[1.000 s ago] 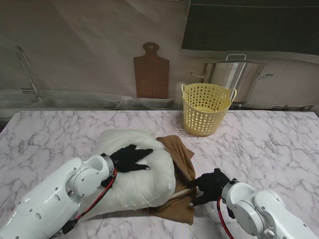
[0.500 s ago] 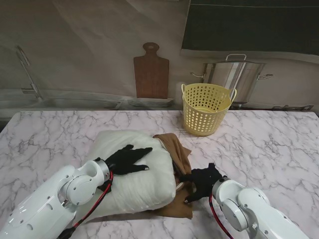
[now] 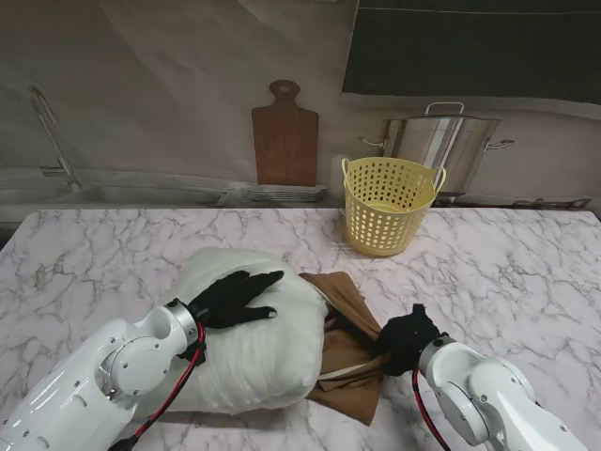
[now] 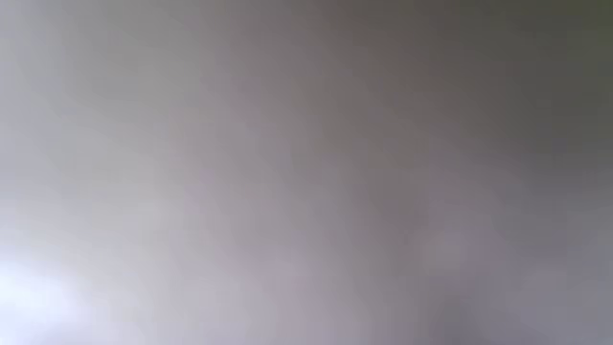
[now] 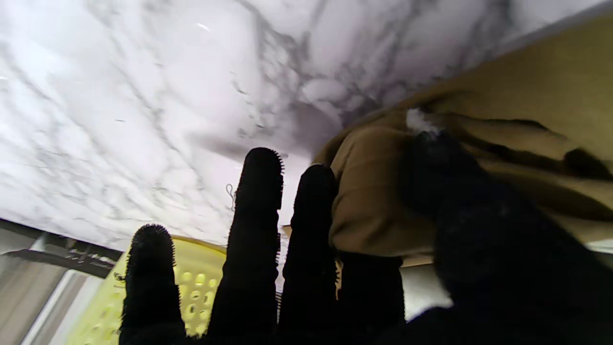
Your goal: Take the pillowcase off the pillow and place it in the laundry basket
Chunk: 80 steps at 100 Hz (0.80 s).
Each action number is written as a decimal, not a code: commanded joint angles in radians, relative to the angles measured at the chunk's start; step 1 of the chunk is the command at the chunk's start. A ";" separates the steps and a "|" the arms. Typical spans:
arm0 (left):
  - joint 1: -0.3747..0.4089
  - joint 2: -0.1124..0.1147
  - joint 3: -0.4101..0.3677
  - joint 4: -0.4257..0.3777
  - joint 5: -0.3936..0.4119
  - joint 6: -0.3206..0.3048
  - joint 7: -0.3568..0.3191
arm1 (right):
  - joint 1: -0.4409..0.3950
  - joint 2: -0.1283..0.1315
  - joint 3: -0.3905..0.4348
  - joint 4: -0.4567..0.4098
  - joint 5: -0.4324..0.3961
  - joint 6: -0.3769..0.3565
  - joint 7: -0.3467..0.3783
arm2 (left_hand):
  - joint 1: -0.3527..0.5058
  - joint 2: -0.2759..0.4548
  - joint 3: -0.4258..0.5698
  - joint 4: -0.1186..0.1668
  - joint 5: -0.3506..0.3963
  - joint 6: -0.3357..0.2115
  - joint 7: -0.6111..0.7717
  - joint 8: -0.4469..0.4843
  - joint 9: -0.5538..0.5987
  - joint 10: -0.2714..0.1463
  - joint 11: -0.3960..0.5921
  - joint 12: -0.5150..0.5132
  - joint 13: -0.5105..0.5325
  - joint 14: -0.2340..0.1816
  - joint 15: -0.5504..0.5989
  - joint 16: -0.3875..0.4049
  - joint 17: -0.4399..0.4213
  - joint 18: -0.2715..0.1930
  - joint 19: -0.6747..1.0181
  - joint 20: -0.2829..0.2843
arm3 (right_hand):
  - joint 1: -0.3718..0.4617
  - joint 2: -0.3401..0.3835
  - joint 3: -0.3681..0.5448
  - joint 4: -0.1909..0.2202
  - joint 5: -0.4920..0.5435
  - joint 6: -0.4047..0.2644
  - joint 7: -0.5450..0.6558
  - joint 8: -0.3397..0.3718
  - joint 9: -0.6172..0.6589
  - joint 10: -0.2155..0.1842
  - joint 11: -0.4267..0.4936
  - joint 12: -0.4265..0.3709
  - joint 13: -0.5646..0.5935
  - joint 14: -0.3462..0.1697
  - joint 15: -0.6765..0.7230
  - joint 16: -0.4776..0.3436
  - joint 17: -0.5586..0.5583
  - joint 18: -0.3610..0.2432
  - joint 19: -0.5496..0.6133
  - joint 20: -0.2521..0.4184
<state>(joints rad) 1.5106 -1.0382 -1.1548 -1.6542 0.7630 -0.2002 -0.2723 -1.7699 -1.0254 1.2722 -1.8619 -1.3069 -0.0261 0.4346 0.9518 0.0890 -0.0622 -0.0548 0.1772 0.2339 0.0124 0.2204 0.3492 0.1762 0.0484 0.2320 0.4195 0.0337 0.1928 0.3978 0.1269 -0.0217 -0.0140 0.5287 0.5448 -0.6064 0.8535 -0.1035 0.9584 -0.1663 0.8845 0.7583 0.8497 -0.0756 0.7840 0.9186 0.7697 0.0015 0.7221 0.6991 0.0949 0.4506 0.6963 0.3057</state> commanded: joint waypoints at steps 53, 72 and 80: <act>-0.050 0.021 -0.039 0.073 0.066 0.068 -0.087 | -0.276 -0.025 0.274 -0.171 -0.194 0.122 -0.029 | 0.048 0.000 0.024 0.029 0.070 -0.036 0.018 0.018 -0.017 0.017 -0.015 -0.012 0.012 0.175 0.011 0.014 -0.017 0.166 0.720 -0.004 | 0.002 0.023 0.014 0.024 0.180 0.198 0.213 0.098 0.032 0.004 -0.024 0.011 0.018 0.002 -0.035 -0.018 -0.001 0.048 0.007 -0.005; -0.069 0.027 -0.032 0.086 0.122 0.068 -0.103 | -0.320 -0.033 0.301 -0.211 -0.185 0.145 -0.136 | 0.043 -0.010 0.023 0.028 0.158 -0.061 0.061 0.047 -0.005 0.017 -0.014 -0.012 0.005 0.173 0.001 0.007 -0.023 0.177 0.704 -0.010 | 0.000 0.097 -0.113 0.011 0.095 0.051 0.153 0.068 0.024 0.019 -0.077 -0.110 0.018 0.009 -0.092 -0.052 -0.007 0.044 0.005 -0.010; -0.093 0.029 -0.007 0.099 0.148 0.075 -0.112 | -0.328 -0.036 0.303 -0.222 -0.170 0.148 -0.195 | 0.042 -0.012 0.024 0.027 0.190 -0.067 0.076 0.061 -0.005 0.018 -0.015 -0.012 0.002 0.171 -0.002 0.004 -0.024 0.179 0.699 -0.012 | 0.049 0.098 -0.179 -0.007 -0.044 -0.050 0.086 -0.055 0.013 0.035 -0.134 -0.175 0.017 0.020 -0.150 -0.084 -0.007 0.039 0.003 -0.013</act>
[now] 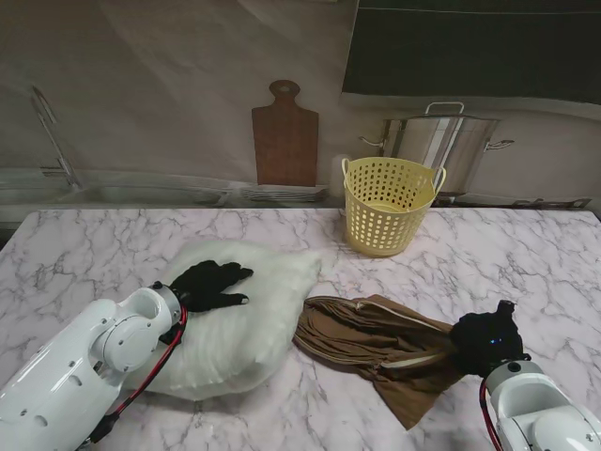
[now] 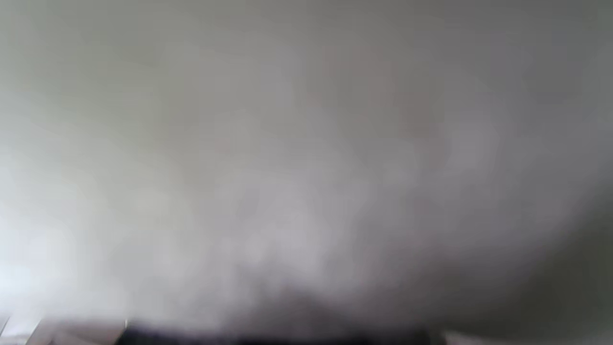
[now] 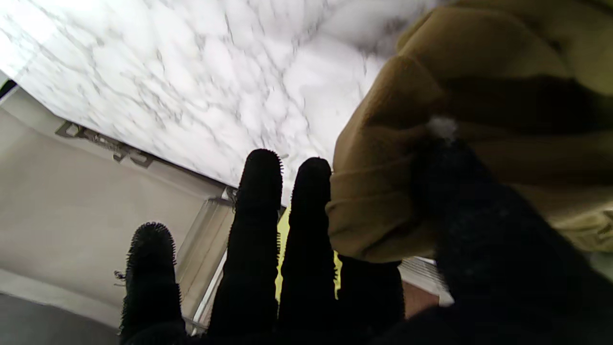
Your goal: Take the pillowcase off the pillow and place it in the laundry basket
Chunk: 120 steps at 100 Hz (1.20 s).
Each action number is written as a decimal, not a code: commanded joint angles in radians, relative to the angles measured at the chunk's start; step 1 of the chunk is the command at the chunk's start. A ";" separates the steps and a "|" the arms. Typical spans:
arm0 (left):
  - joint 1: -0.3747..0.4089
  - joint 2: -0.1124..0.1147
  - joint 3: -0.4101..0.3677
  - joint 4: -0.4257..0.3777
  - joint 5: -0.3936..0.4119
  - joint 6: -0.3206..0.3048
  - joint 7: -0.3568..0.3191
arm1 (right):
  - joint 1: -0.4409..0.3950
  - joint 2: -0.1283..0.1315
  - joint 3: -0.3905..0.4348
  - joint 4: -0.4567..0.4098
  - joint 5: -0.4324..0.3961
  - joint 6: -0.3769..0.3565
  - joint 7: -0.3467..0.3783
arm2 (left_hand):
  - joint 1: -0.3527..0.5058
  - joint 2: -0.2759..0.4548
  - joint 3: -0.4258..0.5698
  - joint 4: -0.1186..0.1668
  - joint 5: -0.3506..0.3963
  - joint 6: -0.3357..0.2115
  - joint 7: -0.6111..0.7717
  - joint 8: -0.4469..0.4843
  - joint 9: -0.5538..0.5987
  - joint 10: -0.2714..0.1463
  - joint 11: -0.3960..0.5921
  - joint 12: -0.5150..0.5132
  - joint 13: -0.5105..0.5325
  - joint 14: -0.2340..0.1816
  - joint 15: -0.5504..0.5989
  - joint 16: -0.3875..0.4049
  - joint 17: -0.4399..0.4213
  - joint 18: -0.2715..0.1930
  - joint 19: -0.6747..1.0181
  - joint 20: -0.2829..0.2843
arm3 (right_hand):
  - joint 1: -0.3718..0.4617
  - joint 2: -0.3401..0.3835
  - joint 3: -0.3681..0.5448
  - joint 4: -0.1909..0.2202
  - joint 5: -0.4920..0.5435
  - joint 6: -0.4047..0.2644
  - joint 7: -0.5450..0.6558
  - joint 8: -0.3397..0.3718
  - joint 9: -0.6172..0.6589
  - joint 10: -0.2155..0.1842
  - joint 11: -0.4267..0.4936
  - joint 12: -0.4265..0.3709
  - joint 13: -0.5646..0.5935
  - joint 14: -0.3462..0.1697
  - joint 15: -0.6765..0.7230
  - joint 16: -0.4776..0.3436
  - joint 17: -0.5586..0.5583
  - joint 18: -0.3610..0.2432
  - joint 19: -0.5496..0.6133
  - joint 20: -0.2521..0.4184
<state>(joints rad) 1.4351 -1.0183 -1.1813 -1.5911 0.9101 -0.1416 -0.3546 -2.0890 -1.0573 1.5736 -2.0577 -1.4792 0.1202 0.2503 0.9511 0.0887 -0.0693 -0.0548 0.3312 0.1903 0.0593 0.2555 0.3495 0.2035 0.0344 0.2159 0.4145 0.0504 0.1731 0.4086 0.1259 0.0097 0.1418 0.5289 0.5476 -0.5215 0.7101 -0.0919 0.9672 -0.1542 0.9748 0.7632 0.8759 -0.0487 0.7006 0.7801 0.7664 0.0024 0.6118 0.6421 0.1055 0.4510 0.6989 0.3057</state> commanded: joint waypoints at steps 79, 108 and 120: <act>-0.193 -0.003 0.238 0.187 -0.080 0.163 -0.012 | 0.351 0.017 -0.297 0.146 0.379 -0.086 -0.012 | 0.047 -0.006 0.031 0.028 -0.010 -0.009 -0.001 0.049 -0.022 -0.007 -0.005 0.004 -0.001 0.157 0.020 -0.008 -0.024 0.139 0.533 -0.009 | -0.314 0.098 -0.155 0.011 -0.804 0.233 -1.030 -0.626 -0.520 0.232 -0.630 -0.689 -0.159 0.236 -0.499 -0.377 0.085 0.084 0.068 -0.024; -0.203 -0.007 0.248 0.198 -0.090 0.161 0.004 | 0.459 0.027 -0.436 0.265 0.339 -0.006 0.029 | 0.050 -0.005 0.032 0.028 -0.016 -0.005 -0.006 0.049 -0.022 -0.006 -0.005 0.004 -0.002 0.156 0.021 -0.008 -0.026 0.140 0.531 -0.008 | -0.432 0.041 -0.098 -0.024 -0.801 0.188 -1.020 -0.698 -0.634 0.184 -0.719 -0.751 -0.287 0.275 -0.535 -0.442 0.090 0.146 0.098 -0.028; -0.204 -0.007 0.250 0.197 -0.090 0.164 0.005 | 0.490 0.027 -0.499 0.312 0.382 0.020 0.013 | 0.052 -0.005 0.032 0.028 -0.017 -0.004 -0.007 0.048 -0.022 -0.006 -0.006 0.003 -0.002 0.158 0.021 -0.008 -0.025 0.140 0.531 -0.008 | -0.449 0.055 -0.084 -0.027 -0.800 0.211 -1.016 -0.697 -0.618 0.189 -0.715 -0.752 -0.260 0.268 -0.519 -0.440 0.120 0.131 0.123 -0.025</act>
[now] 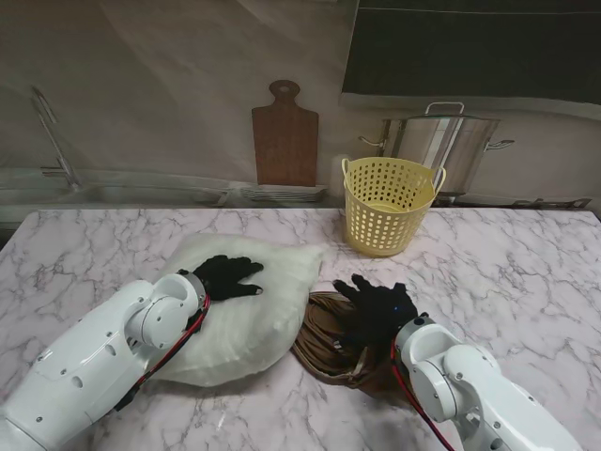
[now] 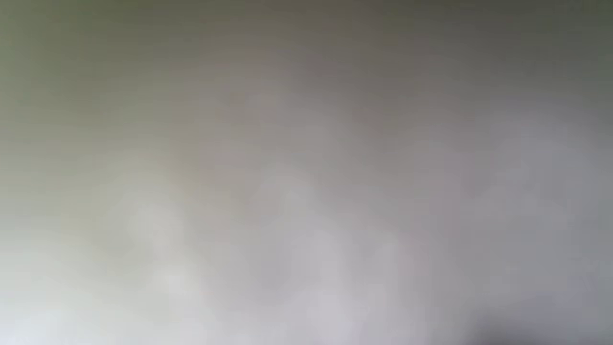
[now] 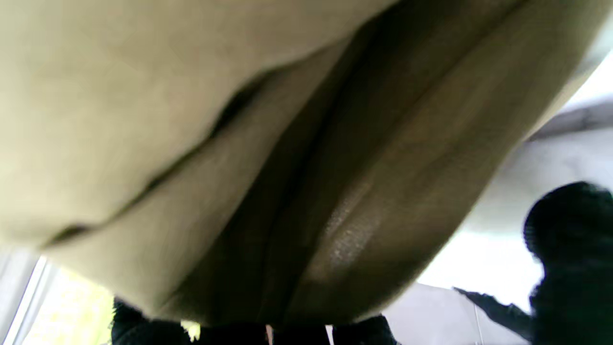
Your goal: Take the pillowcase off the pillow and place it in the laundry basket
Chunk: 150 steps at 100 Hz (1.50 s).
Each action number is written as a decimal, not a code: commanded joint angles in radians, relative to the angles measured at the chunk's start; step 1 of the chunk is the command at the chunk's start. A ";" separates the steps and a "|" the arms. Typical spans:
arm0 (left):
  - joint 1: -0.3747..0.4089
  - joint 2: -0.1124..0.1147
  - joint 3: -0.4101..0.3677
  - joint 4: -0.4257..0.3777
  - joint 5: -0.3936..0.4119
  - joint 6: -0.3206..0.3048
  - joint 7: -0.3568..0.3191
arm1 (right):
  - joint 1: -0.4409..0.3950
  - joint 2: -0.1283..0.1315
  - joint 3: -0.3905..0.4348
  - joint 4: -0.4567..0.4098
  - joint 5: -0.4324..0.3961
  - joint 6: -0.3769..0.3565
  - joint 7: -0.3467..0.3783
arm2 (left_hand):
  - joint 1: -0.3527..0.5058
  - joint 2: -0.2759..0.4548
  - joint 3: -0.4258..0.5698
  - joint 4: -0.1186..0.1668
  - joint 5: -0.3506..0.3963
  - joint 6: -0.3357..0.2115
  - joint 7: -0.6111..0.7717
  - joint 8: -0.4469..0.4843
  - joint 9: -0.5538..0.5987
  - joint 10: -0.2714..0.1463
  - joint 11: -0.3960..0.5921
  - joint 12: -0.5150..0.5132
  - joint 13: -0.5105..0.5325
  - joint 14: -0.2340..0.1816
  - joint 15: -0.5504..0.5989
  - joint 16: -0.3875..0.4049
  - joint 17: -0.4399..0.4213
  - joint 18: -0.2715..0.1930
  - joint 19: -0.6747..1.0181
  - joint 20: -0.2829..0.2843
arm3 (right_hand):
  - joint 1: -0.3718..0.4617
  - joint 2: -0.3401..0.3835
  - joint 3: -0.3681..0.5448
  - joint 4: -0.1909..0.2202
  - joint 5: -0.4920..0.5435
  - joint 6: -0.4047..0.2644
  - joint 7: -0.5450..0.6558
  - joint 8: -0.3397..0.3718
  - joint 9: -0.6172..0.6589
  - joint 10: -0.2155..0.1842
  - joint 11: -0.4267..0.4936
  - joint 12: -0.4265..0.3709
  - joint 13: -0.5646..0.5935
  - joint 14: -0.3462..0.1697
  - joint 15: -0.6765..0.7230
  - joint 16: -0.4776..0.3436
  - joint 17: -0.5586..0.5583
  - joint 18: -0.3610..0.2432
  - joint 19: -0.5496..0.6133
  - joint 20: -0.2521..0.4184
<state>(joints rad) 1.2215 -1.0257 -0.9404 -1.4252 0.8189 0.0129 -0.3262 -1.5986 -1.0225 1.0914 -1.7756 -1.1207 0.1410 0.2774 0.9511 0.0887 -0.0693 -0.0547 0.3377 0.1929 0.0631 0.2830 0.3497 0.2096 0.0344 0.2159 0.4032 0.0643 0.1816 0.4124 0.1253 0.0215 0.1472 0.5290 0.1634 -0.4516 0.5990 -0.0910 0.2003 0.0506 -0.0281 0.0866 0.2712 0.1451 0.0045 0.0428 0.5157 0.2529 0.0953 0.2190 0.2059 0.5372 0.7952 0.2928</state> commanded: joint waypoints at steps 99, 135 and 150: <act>0.012 0.001 0.010 0.024 0.002 0.021 -0.032 | 0.047 -0.002 -0.137 0.170 -0.074 0.152 -0.053 | 0.062 -0.005 0.032 0.028 -0.029 -0.001 -0.013 0.019 -0.023 -0.012 -0.006 0.004 0.008 0.144 0.013 -0.012 -0.027 0.127 0.522 -0.009 | 0.630 -0.111 0.382 -0.026 0.284 -0.276 0.591 0.630 0.353 -0.065 0.719 0.438 0.711 -0.284 0.644 0.420 0.756 -0.479 0.630 0.186; 0.004 0.001 0.025 0.024 -0.007 0.024 -0.037 | -0.117 -0.026 0.074 0.065 -0.126 0.153 -0.239 | 0.069 0.000 0.032 0.028 -0.030 -0.001 -0.013 0.018 -0.024 -0.012 -0.005 0.004 0.009 0.143 0.014 -0.011 -0.026 0.126 0.524 -0.008 | 0.776 -0.140 0.548 -0.145 0.755 -0.247 0.977 0.676 0.665 -0.093 0.849 0.786 0.808 -0.387 0.922 0.518 0.893 -0.572 0.764 0.246; 0.001 0.000 0.028 0.025 -0.009 0.025 -0.037 | -0.159 -0.040 0.145 0.022 -0.105 0.111 -0.356 | 0.068 0.001 0.031 0.028 -0.030 -0.002 -0.013 0.018 -0.023 -0.013 -0.005 0.005 0.009 0.143 0.014 -0.011 -0.024 0.126 0.526 -0.008 | 0.778 -0.118 0.549 -0.148 0.735 -0.239 0.999 0.732 0.646 -0.092 0.865 0.810 0.808 -0.399 0.921 0.515 0.886 -0.576 0.763 0.248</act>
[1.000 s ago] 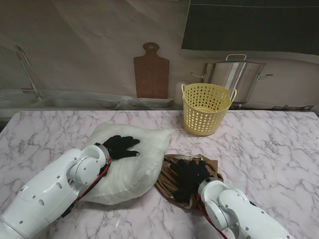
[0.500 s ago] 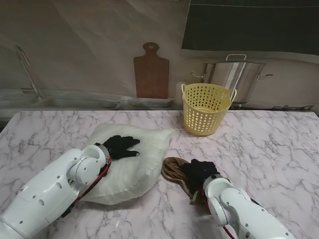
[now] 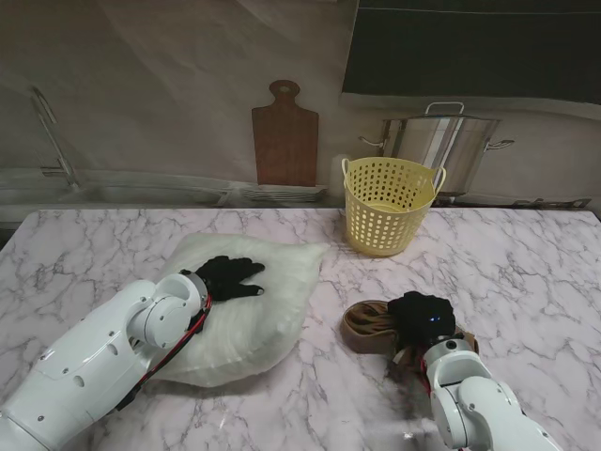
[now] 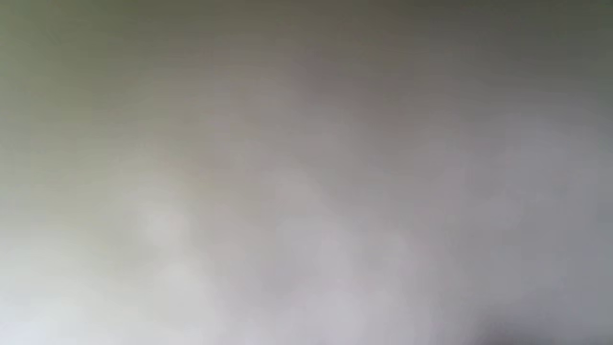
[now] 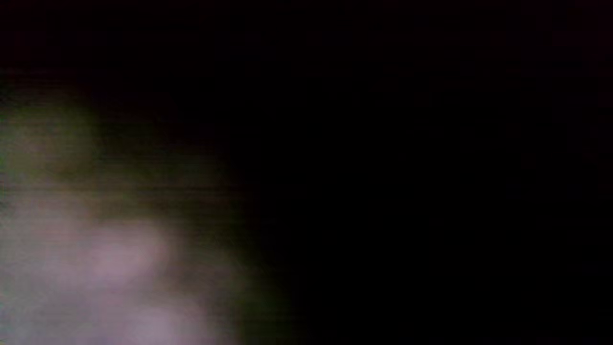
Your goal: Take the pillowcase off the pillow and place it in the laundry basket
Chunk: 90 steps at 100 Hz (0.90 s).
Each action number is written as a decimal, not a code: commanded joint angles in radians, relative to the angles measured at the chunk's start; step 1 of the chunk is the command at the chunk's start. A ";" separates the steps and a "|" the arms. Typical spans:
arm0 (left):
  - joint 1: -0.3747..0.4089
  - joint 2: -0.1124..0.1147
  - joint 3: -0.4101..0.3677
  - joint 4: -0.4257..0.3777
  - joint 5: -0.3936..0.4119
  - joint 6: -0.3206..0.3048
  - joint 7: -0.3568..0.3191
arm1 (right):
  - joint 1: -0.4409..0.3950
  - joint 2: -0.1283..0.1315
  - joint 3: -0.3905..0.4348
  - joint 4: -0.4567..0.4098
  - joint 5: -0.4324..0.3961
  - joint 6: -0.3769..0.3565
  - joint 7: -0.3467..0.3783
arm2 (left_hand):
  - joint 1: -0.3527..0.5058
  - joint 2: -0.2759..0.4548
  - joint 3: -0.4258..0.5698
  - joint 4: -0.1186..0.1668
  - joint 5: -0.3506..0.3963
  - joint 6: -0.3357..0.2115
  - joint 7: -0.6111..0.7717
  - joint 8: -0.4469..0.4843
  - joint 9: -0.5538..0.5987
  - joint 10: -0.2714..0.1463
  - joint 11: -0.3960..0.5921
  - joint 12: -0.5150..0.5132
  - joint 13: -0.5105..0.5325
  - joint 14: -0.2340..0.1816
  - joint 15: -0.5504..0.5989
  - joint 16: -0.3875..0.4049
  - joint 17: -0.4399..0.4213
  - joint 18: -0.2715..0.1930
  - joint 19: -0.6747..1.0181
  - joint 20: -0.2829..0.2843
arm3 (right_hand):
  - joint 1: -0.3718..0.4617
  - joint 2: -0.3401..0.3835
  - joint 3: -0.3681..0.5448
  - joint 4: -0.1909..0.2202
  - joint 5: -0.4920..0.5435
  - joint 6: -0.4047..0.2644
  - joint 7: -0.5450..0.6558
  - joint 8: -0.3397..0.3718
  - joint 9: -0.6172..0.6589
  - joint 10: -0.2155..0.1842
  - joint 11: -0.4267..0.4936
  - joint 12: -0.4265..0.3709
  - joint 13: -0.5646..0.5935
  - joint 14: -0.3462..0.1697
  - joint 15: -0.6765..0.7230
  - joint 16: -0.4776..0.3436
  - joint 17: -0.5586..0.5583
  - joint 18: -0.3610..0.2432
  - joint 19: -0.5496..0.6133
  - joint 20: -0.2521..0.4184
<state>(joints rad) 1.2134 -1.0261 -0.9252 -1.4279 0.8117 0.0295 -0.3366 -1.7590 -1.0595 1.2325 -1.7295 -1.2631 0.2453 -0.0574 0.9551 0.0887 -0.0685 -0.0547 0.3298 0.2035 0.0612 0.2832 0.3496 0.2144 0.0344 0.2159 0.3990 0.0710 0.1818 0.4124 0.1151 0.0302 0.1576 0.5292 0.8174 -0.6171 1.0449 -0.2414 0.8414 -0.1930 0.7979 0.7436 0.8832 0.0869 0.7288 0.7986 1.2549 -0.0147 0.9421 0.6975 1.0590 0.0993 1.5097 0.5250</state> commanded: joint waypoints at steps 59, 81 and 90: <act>-0.004 -0.002 0.046 0.036 -0.023 -0.005 -0.019 | 0.223 -0.060 0.029 -0.012 0.283 -0.143 -0.253 | 0.065 0.002 0.031 0.028 -0.020 -0.012 -0.010 0.018 -0.020 -0.017 -0.004 0.005 0.016 0.137 0.015 -0.010 -0.013 0.117 0.518 -0.009 | 0.121 0.135 0.065 -0.002 -0.040 -0.005 0.261 0.100 -0.058 -0.067 0.209 0.051 0.002 -0.163 0.011 0.007 -0.049 -0.105 -0.029 0.012; -0.013 -0.003 0.057 0.040 -0.027 -0.009 -0.016 | 0.371 -0.064 0.003 0.080 0.331 -0.167 -0.227 | 0.068 0.003 0.031 0.028 -0.020 -0.012 -0.010 0.018 -0.019 -0.017 -0.004 0.005 0.016 0.137 0.016 -0.010 -0.013 0.116 0.519 -0.009 | 0.120 0.152 0.052 -0.001 -0.063 -0.011 0.277 0.090 -0.081 -0.074 0.218 0.049 -0.016 -0.165 0.006 0.003 -0.074 -0.102 -0.047 0.016; -0.017 -0.003 0.066 0.041 -0.029 -0.012 -0.017 | 0.434 -0.064 -0.010 0.118 0.352 -0.178 -0.206 | 0.067 0.003 0.031 0.028 -0.020 -0.012 -0.011 0.018 -0.019 -0.017 -0.004 0.005 0.016 0.136 0.016 -0.010 -0.013 0.116 0.519 -0.009 | 0.121 0.158 0.049 0.000 -0.068 -0.014 0.284 0.090 -0.086 -0.078 0.223 0.049 -0.021 -0.168 0.007 0.004 -0.082 -0.101 -0.051 0.019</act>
<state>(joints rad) 1.1860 -1.0251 -0.8773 -1.4143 0.7864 0.0221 -0.3292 -1.3692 -1.1196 1.2203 -1.6200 -0.9234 0.0751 -0.2766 0.9670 0.0887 -0.0578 -0.0545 0.3298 0.2237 0.0612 0.2833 0.3496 0.2347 0.0344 0.2159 0.3986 0.1019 0.1813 0.4126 0.1146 0.0578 0.1576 0.5293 0.8196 -0.5630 1.0461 -0.2422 0.7510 -0.2028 0.9266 0.7818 0.7931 0.0771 0.8299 0.8119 1.2277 -0.0233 0.9407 0.6975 0.9915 0.0986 1.4636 0.5273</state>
